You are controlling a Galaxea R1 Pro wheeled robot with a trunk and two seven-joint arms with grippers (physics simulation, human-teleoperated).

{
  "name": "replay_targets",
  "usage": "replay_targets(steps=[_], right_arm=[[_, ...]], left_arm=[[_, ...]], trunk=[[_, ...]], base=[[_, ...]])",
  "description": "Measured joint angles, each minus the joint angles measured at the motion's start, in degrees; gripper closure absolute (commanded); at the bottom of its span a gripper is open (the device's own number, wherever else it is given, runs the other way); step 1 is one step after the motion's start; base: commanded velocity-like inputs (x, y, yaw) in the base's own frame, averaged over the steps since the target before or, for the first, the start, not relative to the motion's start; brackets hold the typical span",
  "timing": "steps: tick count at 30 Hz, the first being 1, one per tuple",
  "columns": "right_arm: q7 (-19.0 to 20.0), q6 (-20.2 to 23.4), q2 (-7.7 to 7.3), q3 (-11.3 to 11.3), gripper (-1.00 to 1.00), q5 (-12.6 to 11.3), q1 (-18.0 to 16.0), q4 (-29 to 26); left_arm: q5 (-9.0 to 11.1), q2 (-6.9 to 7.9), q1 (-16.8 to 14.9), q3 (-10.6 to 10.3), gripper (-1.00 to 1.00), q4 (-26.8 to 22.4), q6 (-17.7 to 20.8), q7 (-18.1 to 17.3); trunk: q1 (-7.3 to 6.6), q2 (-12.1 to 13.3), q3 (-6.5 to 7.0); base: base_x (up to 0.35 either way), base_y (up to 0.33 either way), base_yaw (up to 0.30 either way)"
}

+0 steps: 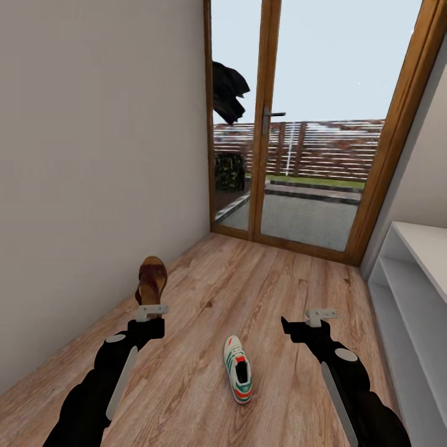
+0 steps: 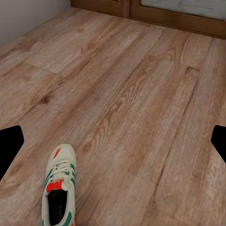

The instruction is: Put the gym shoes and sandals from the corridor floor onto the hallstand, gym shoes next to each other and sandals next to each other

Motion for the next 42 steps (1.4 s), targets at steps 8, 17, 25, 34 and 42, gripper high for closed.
replay_targets(steps=[8, 17, 25, 34, 42], right_arm=[[0.01, 0.01, 0.02, 0.07, -1.0, -0.04, 0.01, 0.0], [-0.06, 0.04, 0.08, -0.01, -1.0, -0.07, 0.0, 0.01], [-0.07, 0.04, 0.08, -0.01, -1.0, -0.07, 0.0, 0.08], [-0.07, 0.04, 0.07, 0.03, -1.0, -0.07, 0.01, 0.1], [0.0, -0.01, 0.07, -0.03, -1.0, -0.08, 0.02, 1.84]], left_arm=[[0.0, 0.0, -0.03, 0.04, 1.0, -0.03, 0.02, 0.0], [0.02, 0.0, 0.0, 0.01, 1.0, -0.16, 0.06, 0.0], [0.02, 0.01, -0.03, 0.02, 1.0, -0.23, 0.06, 0.0], [0.02, 0.01, -0.02, 0.01, 1.0, -0.23, 0.06, 0.0], [0.0, 0.0, -0.04, 0.0, 1.0, -0.21, 0.05, 0.0]], trunk=[[0.0, 0.0, 0.0], [0.0, 0.0, 0.13], [0.0, 0.0, 0.58], [0.0, 0.0, 1.09], [0.0, 0.0, 1.33]], base=[[0.0, 0.0, 0.0], [0.0, 0.0, 0.08], [0.0, 0.0, 0.231], [0.0, 0.0, 0.239], [0.0, 0.0, 0.096]])
